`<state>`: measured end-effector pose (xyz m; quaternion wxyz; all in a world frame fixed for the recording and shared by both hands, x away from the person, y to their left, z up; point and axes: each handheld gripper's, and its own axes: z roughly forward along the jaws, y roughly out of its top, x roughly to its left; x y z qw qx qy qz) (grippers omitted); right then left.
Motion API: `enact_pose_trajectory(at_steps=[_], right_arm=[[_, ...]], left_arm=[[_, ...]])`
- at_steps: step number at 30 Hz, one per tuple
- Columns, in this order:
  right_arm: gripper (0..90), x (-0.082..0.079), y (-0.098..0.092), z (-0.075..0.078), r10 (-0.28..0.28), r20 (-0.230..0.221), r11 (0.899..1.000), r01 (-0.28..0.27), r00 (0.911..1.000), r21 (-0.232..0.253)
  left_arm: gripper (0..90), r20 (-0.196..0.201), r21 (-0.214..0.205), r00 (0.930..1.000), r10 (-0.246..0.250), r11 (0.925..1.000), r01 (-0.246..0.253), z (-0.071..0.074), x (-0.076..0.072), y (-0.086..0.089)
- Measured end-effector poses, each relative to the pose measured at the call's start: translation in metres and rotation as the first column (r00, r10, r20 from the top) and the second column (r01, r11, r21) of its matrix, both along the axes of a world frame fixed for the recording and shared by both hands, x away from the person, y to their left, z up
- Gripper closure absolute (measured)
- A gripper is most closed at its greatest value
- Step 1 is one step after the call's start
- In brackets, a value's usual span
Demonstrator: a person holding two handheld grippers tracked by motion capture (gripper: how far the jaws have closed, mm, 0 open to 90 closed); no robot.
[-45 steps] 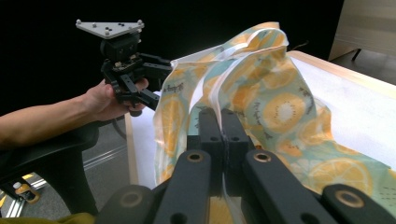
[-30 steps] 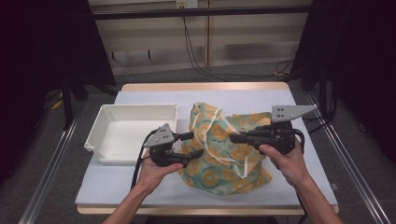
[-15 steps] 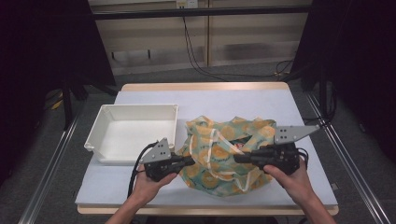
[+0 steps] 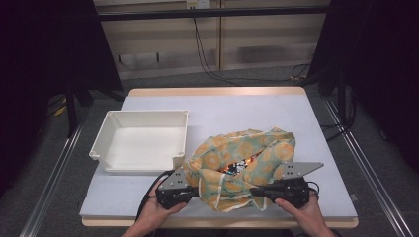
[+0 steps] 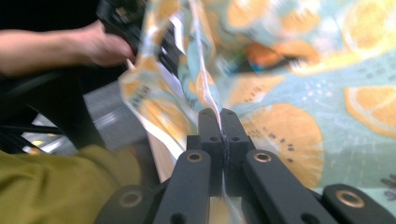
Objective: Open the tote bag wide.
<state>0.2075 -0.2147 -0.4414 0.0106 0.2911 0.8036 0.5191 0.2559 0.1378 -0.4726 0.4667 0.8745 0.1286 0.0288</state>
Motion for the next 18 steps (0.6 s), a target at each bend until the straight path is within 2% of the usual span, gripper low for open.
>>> enact_pose_trajectory(at_steps=[1,4,6,8,10,11,12,13,15,17,18], right_arm=[[89.9,0.0,-0.001,-0.005,-0.008,-0.003,1.0,0.008,1.0,-0.015],[89.9,0.001,-0.003,-0.017,-0.026,-0.023,0.998,0.025,0.9994,-0.055],[89.9,0.002,-0.005,-0.023,-0.039,-0.026,0.995,0.037,0.9989,-0.093],[89.9,0.001,-0.006,-0.027,-0.047,-0.038,0.994,0.042,0.9982,-0.102],[89.1,0.0,-0.004,-0.03,-0.049,-0.032,0.989,0.044,0.9983,-0.143],[85.1,-0.001,-0.004,-0.03,-0.044,-0.034,0.99,0.039,0.9985,-0.134],[78.7,-0.002,-0.004,-0.027,-0.046,-0.031,0.991,0.042,0.9985,-0.128],[78.7,-0.002,-0.004,-0.027,-0.046,-0.031,0.991,0.042,0.9985,-0.128],[69.1,-0.006,-0.01,-0.014,-0.061,0.004,0.994,0.061,0.9981,-0.09],[58.4,-0.008,-0.016,-0.004,-0.082,0.028,0.994,0.084,0.9962,-0.068],[56.6,-0.01,-0.019,0.001,-0.092,0.04,0.994,0.094,0.9949,-0.06]], left_arm=[[90.0,0.007,0.011,0.9999,0.01,0.9999,-0.01,-0.002,0.001,0.0],[90.0,-0.014,0.014,0.9998,0.016,0.9998,-0.015,-0.009,0.006,-0.002],[90.0,-0.001,0.027,1.0,0.007,0.9996,-0.007,-0.008,0.007,-0.002],[90.0,-0.004,0.025,0.9999,0.012,0.9996,-0.012,-0.008,0.006,-0.002],[89.6,-0.01,0.01,0.9998,0.017,0.9998,-0.017,-0.008,0.005,-0.002],[88.6,-0.008,0.011,0.9999,0.013,0.9999,-0.012,-0.006,0.003,-0.001],[86.2,-0.014,-0.011,0.9997,0.018,0.9998,-0.018,-0.003,0.001,0.002],[81.5,-0.014,-0.011,0.9997,0.018,0.9998,-0.018,-0.003,0.001,0.002],[77.4,-0.008,-0.05,0.9994,0.035,0.9981,-0.036,0.007,-0.003,0.01],[71.9,-0.007,-0.06,0.9989,0.047,0.9971,-0.048,0.01,-0.004,0.012],[69.6,0.006,-0.091,0.9975,0.07,0.9935,-0.069,0.017,-0.006,0.017]])
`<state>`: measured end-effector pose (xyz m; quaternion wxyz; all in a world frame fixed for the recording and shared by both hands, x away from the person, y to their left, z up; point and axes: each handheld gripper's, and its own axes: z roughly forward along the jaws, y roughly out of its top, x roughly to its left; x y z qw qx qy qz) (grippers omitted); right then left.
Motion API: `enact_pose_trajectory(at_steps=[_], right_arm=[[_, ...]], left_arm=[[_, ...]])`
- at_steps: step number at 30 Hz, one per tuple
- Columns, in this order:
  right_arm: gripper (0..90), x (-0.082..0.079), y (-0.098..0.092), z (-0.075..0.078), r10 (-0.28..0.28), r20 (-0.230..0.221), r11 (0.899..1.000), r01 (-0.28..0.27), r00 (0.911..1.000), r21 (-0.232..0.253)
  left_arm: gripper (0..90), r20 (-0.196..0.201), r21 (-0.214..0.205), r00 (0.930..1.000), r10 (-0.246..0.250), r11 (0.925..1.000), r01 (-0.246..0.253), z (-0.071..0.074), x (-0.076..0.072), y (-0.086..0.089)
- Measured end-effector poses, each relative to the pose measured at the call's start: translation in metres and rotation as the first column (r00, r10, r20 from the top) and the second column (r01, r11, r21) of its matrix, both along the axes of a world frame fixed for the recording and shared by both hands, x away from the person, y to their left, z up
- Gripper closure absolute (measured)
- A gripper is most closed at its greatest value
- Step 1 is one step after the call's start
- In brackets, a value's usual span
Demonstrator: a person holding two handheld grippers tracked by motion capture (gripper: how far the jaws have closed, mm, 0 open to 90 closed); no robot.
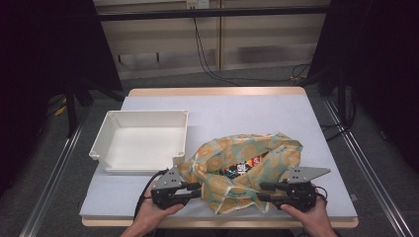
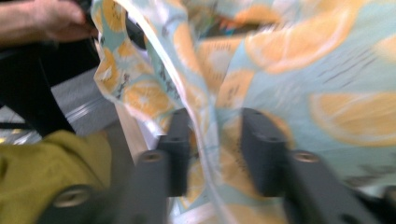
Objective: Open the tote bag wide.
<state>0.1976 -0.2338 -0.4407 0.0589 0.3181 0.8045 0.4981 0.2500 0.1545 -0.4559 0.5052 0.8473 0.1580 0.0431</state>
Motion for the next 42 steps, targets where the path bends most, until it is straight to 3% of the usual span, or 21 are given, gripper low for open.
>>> enact_pose_trajectory(at_steps=[4,5,6,8,9,11,13,14,15,16,19,23,26,27,30,31,32,35,36,41,42], right_arm=[[49.6,-0.004,-0.015,0.016,-0.042,0.037,0.998,0.041,0.9984,0.037],[49.6,-0.004,-0.015,0.016,-0.042,0.037,0.998,0.041,0.9984,0.037],[49.6,-0.003,-0.022,0.024,-0.06,0.055,0.997,0.057,0.9967,0.058],[50.8,0.003,-0.026,0.032,-0.069,0.065,0.996,0.066,0.9955,0.054],[51.4,0.007,-0.027,0.037,-0.074,0.077,0.996,0.07,0.9943,0.05],[52.6,0.011,-0.028,0.041,-0.079,0.085,0.996,0.075,0.9933,0.051],[55.7,0.028,-0.027,0.054,-0.082,0.103,0.995,0.076,0.9913,0.065],[55.7,0.028,-0.027,0.054,-0.082,0.103,0.995,0.076,0.9913,0.065],[56.9,0.041,-0.024,0.062,-0.078,0.115,0.996,0.071,0.9903,0.06],[57.1,0.047,-0.022,0.066,-0.076,0.118,0.996,0.07,0.9901,0.056],[57.8,0.065,-0.017,0.074,-0.075,0.136,0.997,0.07,0.9879,0.038],[56.9,0.086,-0.015,0.075,-0.072,0.128,0.997,0.072,0.9892,0.004],[54.9,0.095,-0.016,0.071,-0.074,0.115,0.997,0.076,0.9906,-0.016],[51.6,0.103,-0.017,0.065,-0.072,0.098,0.997,0.075,0.9926,-0.033],[46.8,0.111,-0.017,0.054,-0.065,0.063,0.997,0.068,0.9959,-0.044],[46.8,0.111,-0.017,0.054,-0.065,0.063,0.997,0.068,0.9959,-0.044],[43.7,0.114,-0.016,0.048,-0.063,0.05,0.996,0.066,0.9968,-0.054],[37.9,0.118,-0.014,0.039,-0.048,0.029,0.997,0.05,0.9984,-0.066],[36.1,0.119,-0.013,0.036,-0.045,0.017,0.996,0.046,0.9988,-0.072],[33.9,0.121,-0.007,0.022,-0.005,-0.015,0.994,0.003,0.9999,-0.105],[33.9,0.122,-0.006,0.02,0.001,-0.021,0.994,-0.004,0.9998,-0.112]], left_arm=[[63.2,0.031,-0.048,0.9987,0.039,0.9982,-0.038,0.017,-0.002,0.013],[61.3,0.031,-0.048,0.9987,0.039,0.9982,-0.038,0.017,-0.002,0.013],[59.0,0.068,-0.02,0.9969,0.04,0.999,-0.039,0.025,-0.003,0.015],[59.0,0.064,-0.036,0.9968,0.048,0.9983,-0.046,0.03,-0.003,0.017],[59.0,0.055,-0.094,0.9968,0.058,0.9942,-0.053,0.041,-0.002,0.019],[59.2,0.058,-0.11,0.9961,0.066,0.9922,-0.06,0.046,-0.001,0.018],[59.1,0.083,-0.144,0.9956,0.044,0.9891,-0.031,0.062,0.002,0.006],[59.2,0.083,-0.144,0.9956,0.044,0.9891,-0.031,0.062,0.002,0.006],[59.2,0.101,-0.151,0.9927,0.067,0.9872,-0.051,0.072,0.004,-0.005],[59.2,0.092,-0.182,0.9938,0.063,0.9822,-0.045,0.076,0.006,-0.011],[60.2,0.107,-0.226,0.9942,0.016,0.9742,0.009,0.088,0.005,-0.032],[60.2,0.131,-0.222,0.9901,-0.05,0.9718,0.078,0.1,0.0,-0.059],[60.1,0.119,-0.237,0.9899,-0.077,0.966,0.103,0.101,0.001,-0.072],[60.0,0.1,-0.195,0.9892,-0.107,0.9728,0.125,0.095,0.006,-0.09],[57.8,0.043,-0.166,0.9906,-0.129,0.9769,0.135,0.075,0.015,-0.114],[55.1,0.043,-0.166,0.9906,-0.129,0.9769,0.135,0.075,0.015,-0.114],[52.0,0.026,-0.101,0.9887,-0.148,0.9836,0.149,0.061,0.019,-0.127],[49.2,0.018,-0.079,0.9889,-0.148,0.9857,0.149,0.048,0.021,-0.136],[49.1,0.021,-0.041,0.9869,-0.16,0.9861,0.161,0.039,0.023,-0.143],[47.6,0.01,0.042,0.9875,-0.157,0.9867,0.157,0.023,0.028,-0.157],[47.4,0.01,0.042,0.9875,-0.157,0.9867,0.157,0.023,0.028,-0.157]])
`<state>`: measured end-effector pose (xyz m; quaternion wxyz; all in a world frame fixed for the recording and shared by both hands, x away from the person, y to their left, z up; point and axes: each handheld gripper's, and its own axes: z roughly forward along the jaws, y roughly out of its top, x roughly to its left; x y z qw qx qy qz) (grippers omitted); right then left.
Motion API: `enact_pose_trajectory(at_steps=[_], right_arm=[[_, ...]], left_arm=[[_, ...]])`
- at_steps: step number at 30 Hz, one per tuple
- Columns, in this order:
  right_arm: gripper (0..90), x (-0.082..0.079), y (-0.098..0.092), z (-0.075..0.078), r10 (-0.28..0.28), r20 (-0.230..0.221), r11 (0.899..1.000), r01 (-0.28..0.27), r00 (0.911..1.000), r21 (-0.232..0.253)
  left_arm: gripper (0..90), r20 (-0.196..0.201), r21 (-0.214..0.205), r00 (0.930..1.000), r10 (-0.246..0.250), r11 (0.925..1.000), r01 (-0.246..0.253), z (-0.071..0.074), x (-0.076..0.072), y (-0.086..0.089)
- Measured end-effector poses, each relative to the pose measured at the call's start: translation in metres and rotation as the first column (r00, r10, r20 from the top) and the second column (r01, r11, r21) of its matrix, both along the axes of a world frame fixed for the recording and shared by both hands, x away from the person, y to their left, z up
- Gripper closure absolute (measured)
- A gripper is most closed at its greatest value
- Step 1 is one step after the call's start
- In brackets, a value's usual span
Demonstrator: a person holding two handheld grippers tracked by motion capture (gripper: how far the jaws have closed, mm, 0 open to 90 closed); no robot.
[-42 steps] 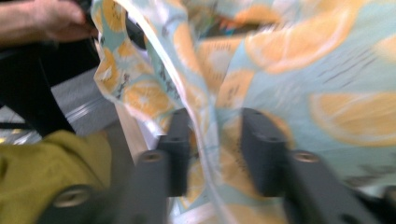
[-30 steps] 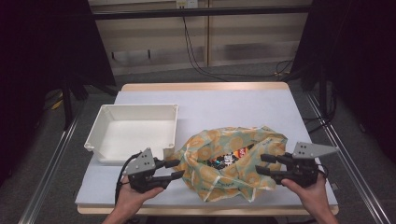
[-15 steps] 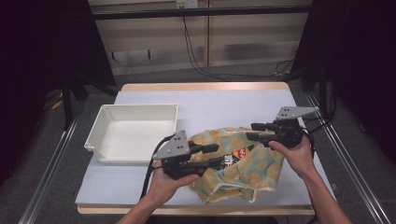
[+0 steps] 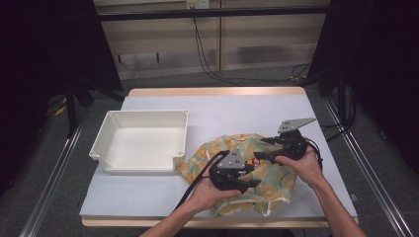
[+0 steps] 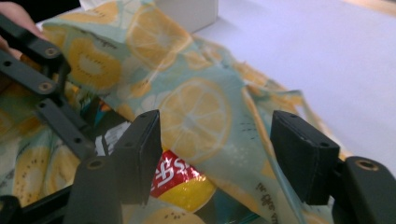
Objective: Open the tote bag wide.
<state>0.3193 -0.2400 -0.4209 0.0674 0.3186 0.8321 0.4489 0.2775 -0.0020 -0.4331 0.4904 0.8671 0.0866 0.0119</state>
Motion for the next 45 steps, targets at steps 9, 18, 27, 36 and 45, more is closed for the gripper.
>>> enact_pose_trajectory(at_steps=[9,18,27,36,45], right_arm=[[66.8,0.008,0.007,-0.011,-0.026,0.001,0.998,0.026,0.9997,-0.053],[89.2,0.027,-0.001,-0.005,-0.096,-0.003,0.995,0.096,0.9954,0.019],[90.0,0.054,-0.008,0.004,-0.165,0.0,0.983,0.165,0.9863,0.081],[90.0,0.086,-0.016,-0.002,-0.258,-0.005,0.962,0.257,0.9661,0.091],[90.0,0.106,-0.011,-0.01,-0.309,0.007,0.949,0.308,0.9509,0.065]], left_arm=[[85.1,0.003,0.023,0.9993,-0.036,0.9991,0.036,-0.008,0.001,-0.007],[90.0,0.039,0.006,0.9894,-0.14,0.9902,0.14,0.003,-0.02,-0.011],[90.0,0.07,-0.01,0.9761,-0.206,0.9784,0.207,0.009,-0.038,-0.017],[90.0,0.09,0.016,0.9669,-0.239,0.971,0.238,0.005,-0.053,-0.024],[90.0,0.04,-0.032,0.9726,-0.229,0.9726,0.23,-0.007,-0.041,-0.029]])
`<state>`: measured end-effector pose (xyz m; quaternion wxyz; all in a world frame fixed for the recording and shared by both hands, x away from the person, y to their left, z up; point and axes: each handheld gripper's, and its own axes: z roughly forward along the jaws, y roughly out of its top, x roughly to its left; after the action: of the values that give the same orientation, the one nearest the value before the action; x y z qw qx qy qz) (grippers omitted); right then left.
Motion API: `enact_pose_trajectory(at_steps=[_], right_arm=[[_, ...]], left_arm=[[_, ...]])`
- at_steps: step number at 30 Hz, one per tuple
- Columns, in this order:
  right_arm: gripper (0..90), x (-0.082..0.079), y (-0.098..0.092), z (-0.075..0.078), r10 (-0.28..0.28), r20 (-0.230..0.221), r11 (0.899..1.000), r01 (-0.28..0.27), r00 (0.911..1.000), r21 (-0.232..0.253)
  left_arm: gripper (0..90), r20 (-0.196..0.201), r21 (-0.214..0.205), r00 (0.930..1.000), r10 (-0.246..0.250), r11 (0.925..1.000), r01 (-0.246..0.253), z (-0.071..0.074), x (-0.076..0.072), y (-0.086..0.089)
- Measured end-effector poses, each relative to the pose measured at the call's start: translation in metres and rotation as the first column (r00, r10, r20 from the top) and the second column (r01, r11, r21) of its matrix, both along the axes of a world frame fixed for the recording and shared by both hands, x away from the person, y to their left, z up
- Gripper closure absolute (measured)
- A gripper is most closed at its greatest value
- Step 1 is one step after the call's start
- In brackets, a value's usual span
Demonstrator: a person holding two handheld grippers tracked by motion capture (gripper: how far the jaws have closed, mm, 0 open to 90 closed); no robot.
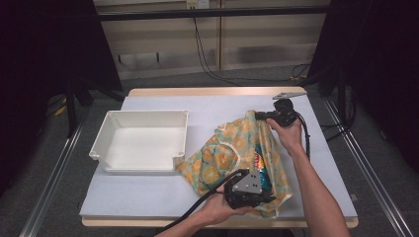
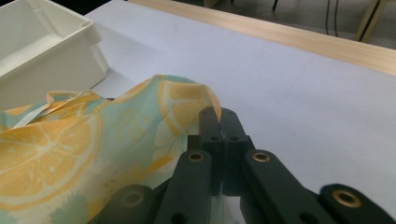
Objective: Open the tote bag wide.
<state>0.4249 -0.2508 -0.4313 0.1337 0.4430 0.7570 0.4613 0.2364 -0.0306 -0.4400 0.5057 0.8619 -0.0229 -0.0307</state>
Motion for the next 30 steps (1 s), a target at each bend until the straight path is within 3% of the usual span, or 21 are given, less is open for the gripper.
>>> enact_pose_trajectory(at_steps=[3,6,10,12,16,17,20,21,24,25,26,30], right_arm=[[90.0,-0.001,0.001,-0.005,0.026,-0.009,1.0,-0.027,0.9996,-0.005],[86.8,-0.008,0.002,-0.006,0.049,-0.013,0.999,-0.049,0.9987,-0.003],[70.8,-0.018,0.0,-0.003,0.07,-0.012,0.997,-0.07,0.9974,0.009],[56.7,-0.024,-0.001,0.001,0.062,-0.008,0.998,-0.062,0.998,0.01],[49.5,-0.035,-0.005,0.008,0.048,0.007,0.999,-0.048,0.9988,0.003],[41.3,-0.042,-0.009,0.014,0.046,0.02,0.999,-0.046,0.9987,0.022],[35.3,-0.056,-0.011,0.025,0.054,0.036,0.998,-0.055,0.9979,0.015],[35.3,-0.056,-0.011,0.025,0.054,0.036,0.998,-0.055,0.9979,0.015],[31.6,-0.079,-0.014,0.034,0.058,0.034,0.997,-0.059,0.9978,0.04],[31.6,-0.079,-0.014,0.034,0.058,0.034,0.997,-0.059,0.9978,0.04],[31.1,-0.094,-0.014,0.035,0.062,0.046,0.997,-0.063,0.997,0.034],[31.2,-0.122,-0.014,0.034,0.075,0.05,0.996,-0.077,0.9959,0.036]], left_arm=[[89.0,-0.01,0.001,0.9997,0.024,0.9997,-0.024,-0.004,0.002,0.002],[82.4,-0.005,0.007,0.999,0.043,0.999,-0.043,-0.004,0.007,0.007],[71.2,-0.018,0.019,0.9972,0.073,0.9972,-0.072,-0.004,0.011,0.013],[67.0,-0.031,0.0,0.9963,0.081,0.9968,-0.081,-0.002,0.013,0.017],[63.2,-0.03,-0.004,0.9942,0.104,0.9946,-0.104,0.004,0.015,0.025],[61.2,-0.032,-0.021,0.993,0.114,0.9932,-0.114,0.007,0.015,0.03],[57.5,-0.04,-0.041,0.9903,0.133,0.99,-0.135,0.011,0.018,0.039],[57.4,-0.04,-0.041,0.9903,0.133,0.99,-0.135,0.011,0.018,0.039],[57.9,-0.045,-0.056,0.9856,0.163,0.9846,-0.166,0.016,0.023,0.047],[60.9,-0.045,-0.056,0.9856,0.163,0.9846,-0.166,0.016,0.023,0.047],[64.9,-0.055,-0.066,0.9839,0.17,0.9826,-0.174,0.017,0.028,0.051],[72.8,-0.06,-0.079,0.9815,0.182,0.9794,-0.186,0.021,0.035,0.053]])
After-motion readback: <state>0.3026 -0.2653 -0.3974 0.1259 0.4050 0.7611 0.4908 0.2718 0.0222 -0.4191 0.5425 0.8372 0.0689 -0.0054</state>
